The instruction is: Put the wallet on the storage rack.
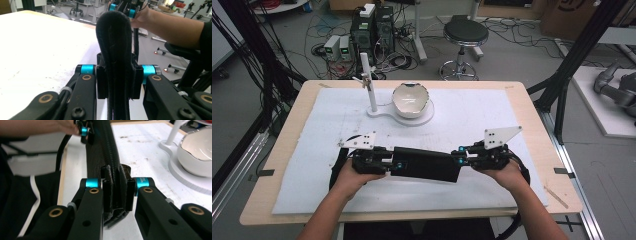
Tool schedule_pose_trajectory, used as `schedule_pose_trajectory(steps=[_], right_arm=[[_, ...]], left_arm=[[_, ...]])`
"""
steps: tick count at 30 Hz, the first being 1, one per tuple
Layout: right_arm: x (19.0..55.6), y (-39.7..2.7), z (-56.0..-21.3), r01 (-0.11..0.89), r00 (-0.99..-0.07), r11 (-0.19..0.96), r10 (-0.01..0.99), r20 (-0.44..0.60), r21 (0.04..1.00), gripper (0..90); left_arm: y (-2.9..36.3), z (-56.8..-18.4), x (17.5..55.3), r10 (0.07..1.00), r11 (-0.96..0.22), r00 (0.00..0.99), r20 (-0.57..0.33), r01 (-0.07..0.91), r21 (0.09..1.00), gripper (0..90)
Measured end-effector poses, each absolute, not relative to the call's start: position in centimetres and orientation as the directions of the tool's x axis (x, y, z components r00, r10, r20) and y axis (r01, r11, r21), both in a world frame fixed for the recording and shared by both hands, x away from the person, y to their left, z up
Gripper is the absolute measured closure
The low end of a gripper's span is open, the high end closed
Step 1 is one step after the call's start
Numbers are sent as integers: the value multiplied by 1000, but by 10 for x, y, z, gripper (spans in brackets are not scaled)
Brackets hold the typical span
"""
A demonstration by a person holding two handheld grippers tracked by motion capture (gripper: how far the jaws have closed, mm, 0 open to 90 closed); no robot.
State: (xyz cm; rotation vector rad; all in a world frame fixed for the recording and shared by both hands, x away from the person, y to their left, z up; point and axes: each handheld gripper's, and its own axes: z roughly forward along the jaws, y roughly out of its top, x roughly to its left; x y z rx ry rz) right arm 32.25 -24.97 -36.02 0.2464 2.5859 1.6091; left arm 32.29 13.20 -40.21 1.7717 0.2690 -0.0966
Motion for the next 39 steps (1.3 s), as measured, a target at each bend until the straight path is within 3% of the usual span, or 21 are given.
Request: schedule_pose_trajectory(steps=[4,7,9,10,15,19,29,39], right_arm=[[324,-256,-369,144,-963,382,266,40,913,724],[324,-261,-370,178,-935,352,351,47,919,571],[325,-267,-370,206,-918,343,391,60,917,547],[324,-273,-372,239,-899,339,432,75,910,489],[322,-283,-379,255,-853,357,521,35,899,464],[323,-296,-391,282,-813,352,581,28,892,443],[326,-305,-402,326,-777,346,629,40,880,409],[334,-305,-409,372,-759,352,648,63,859,360]], left_arm=[[129,-395,322,147,-202,966,-212,239,950,751],[134,-385,324,170,-209,965,-202,236,949,751],[140,-375,327,193,-210,964,-185,225,952,750],[143,-371,328,213,-218,962,-173,219,951,750],[156,-347,339,308,-266,942,-132,219,939,750],[161,-328,350,335,-296,935,-120,225,928,749],[154,-268,373,401,-479,916,34,177,859,749],[154,-229,403,475,-560,873,114,200,804,749]])
